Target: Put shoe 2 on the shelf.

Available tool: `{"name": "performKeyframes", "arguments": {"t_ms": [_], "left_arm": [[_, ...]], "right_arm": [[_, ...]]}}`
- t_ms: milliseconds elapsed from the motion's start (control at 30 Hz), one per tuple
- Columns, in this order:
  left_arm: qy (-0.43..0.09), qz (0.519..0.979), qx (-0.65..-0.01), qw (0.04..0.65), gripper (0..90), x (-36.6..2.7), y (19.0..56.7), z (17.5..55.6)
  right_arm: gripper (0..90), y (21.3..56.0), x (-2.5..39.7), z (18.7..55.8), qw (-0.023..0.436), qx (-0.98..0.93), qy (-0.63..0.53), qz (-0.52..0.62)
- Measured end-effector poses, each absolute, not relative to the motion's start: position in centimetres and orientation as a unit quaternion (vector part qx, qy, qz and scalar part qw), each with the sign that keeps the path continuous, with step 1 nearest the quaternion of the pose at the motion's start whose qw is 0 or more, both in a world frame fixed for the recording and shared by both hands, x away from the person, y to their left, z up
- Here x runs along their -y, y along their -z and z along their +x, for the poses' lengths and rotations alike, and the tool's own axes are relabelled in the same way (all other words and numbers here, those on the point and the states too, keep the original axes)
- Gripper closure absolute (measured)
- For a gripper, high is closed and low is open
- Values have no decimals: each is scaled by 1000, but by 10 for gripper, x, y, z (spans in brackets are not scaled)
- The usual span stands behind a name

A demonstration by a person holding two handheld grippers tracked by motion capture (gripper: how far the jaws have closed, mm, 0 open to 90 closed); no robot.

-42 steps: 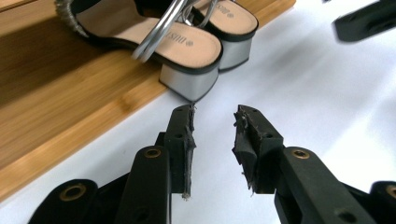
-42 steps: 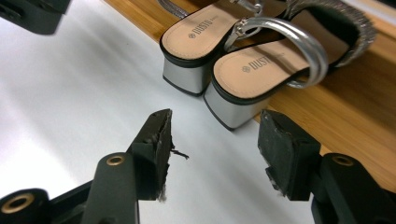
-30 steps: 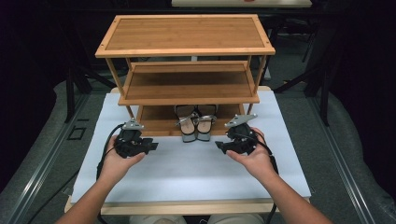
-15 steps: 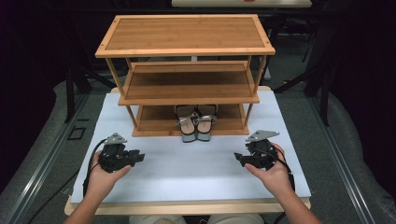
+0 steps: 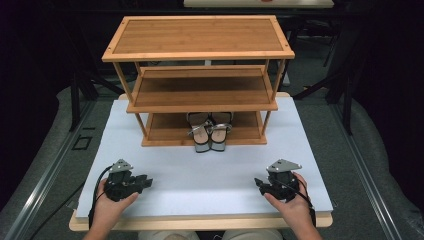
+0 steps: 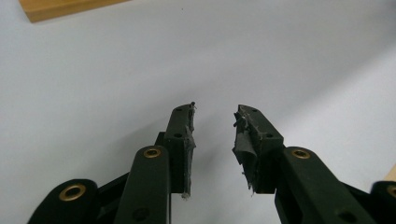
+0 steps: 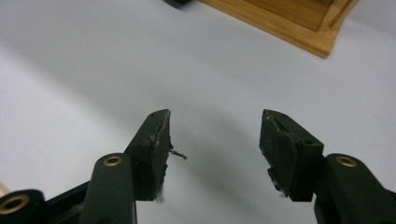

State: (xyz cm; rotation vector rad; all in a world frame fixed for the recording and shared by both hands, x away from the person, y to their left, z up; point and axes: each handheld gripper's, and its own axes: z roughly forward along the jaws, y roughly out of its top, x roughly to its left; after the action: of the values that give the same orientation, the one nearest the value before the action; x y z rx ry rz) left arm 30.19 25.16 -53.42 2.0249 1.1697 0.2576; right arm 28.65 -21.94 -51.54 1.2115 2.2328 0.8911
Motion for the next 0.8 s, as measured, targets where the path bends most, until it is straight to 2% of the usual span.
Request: {"name": "performKeyframes", "arguments": {"t_ms": [333, 633, 700, 800], "left_arm": [[-100, 787, -466, 393, 665, -257, 543, 300], [-129, 789, -471, 372, 660, -258, 550, 304], [-135, 793, -471, 362, 656, -261, 551, 306], [-137, 788, -479, 362, 648, -264, 552, 308]], "right_arm": [[429, 540, 228, 276, 260, -777, -347, 457], [428, 557, 240, 287, 231, -769, -351, 482], [425, 558, 241, 287, 214, -775, -351, 479], [425, 558, 239, 285, 217, -780, -340, 478]]}}
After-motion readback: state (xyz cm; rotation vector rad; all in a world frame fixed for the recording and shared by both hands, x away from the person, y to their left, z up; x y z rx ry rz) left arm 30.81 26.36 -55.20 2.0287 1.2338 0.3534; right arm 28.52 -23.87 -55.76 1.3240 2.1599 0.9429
